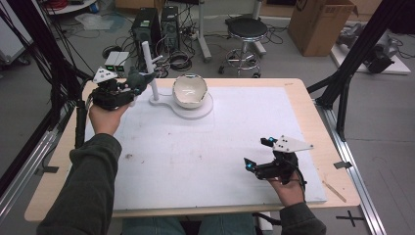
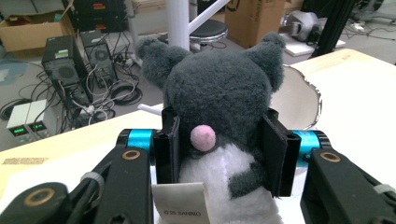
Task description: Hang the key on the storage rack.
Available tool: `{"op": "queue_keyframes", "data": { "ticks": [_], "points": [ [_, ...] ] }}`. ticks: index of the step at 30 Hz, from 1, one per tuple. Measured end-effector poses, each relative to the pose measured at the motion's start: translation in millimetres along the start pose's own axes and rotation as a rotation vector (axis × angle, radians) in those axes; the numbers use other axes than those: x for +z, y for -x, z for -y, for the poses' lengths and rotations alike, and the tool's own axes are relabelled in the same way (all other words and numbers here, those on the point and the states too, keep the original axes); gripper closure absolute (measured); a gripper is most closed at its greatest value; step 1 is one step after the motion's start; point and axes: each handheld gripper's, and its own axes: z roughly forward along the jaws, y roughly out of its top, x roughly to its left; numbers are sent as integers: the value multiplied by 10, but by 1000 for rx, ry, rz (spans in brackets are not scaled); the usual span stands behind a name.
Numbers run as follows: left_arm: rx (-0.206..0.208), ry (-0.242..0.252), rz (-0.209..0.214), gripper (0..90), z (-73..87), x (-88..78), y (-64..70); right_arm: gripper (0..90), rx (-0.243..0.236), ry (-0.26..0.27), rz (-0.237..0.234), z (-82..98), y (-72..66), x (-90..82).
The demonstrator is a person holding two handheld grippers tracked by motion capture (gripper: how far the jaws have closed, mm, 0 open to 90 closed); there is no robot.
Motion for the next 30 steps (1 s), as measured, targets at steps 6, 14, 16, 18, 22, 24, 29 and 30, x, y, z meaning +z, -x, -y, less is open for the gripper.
{"op": "queue_keyframes", "data": {
  "ticks": [6,14,16,18,22,24,29,30],
  "points": [
    [4,-35,-17,552,58,58,-1,39,5,1,0,3,0,-15],
    [-17,-60,-48,552,162,66,-85,39,2,3,3,11,11,-17],
    [-13,-67,-51,552,170,67,-93,39,0,3,3,10,7,-10],
    [-13,-71,-47,552,179,72,-89,39,2,0,3,8,2,-9],
    [-3,-88,-45,550,193,106,-70,39,2,-1,3,7,-2,-8],
    [-7,-99,-50,548,202,129,-66,39,2,1,2,8,-1,-9],
    [-12,-114,-43,539,226,170,-49,39,4,1,0,13,7,-15],
    [-11,-115,-44,539,227,175,-49,39,4,1,0,13,7,-15]
  ]
}}
